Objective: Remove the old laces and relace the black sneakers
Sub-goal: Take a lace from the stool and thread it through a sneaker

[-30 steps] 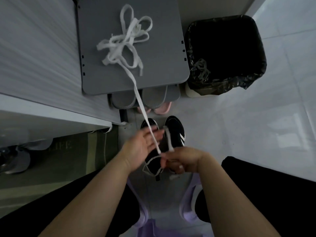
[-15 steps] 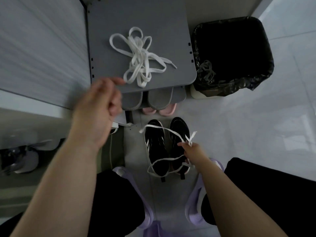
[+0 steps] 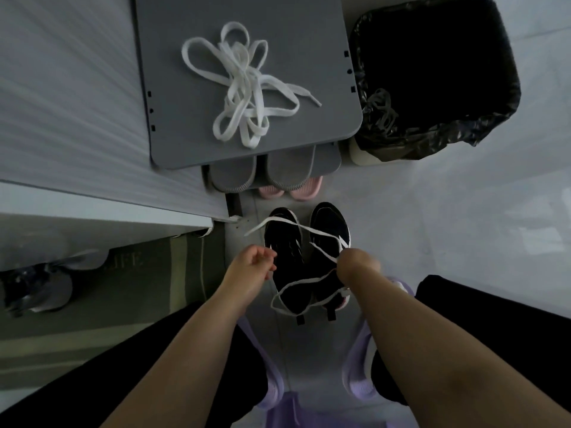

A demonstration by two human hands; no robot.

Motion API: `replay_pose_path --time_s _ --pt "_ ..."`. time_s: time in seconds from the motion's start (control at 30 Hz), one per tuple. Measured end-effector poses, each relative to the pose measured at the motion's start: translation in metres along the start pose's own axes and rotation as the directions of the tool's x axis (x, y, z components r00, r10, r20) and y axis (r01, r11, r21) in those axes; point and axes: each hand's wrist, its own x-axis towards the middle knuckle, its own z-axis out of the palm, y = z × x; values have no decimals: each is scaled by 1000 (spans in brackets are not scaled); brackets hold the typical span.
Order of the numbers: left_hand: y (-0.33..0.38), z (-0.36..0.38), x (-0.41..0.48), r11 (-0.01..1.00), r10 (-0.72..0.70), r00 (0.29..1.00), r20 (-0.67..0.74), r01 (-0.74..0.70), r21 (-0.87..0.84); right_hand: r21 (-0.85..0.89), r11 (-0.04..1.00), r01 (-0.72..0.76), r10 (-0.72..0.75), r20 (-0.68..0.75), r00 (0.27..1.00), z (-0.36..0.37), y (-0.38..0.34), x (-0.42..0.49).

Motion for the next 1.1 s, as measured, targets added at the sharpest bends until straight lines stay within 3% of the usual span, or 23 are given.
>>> replay_pose_path --time_s 0.1,0.2,0.33,0.47,0.63,0.77,0.97,1.1 --pt "-12 5 -5 952 44 995 87 -69 299 -6 995 97 -96 51 994 -26 -10 -22" --pt "-9 16 -28 764 108 964 242 -236 601 20 980 196 -197 76 977 -65 -18 -74" --pt "14 9 -69 602 299 902 312 -432 671 96 959 266 -257 -93 962 -99 -7 -164" --pt "35 -25 -131 436 389 856 341 -497 750 176 928 328 -285 -228 931 -111 8 -257" --pt "57 -89 -225 565 498 769 400 -638 523 286 857 429 -328 -339 881 -94 27 -347" --pt "69 -138 -279 734 520 744 419 -640 227 296 821 488 -371 -373 850 -64 29 -388" --pt "72 -147 -299 682 529 742 412 -660 314 93 878 469 -397 -407 823 -17 15 -392" --pt "62 -129 -294 677 595 754 279 -657 331 66 898 435 -347 -502 792 -10 21 -391"
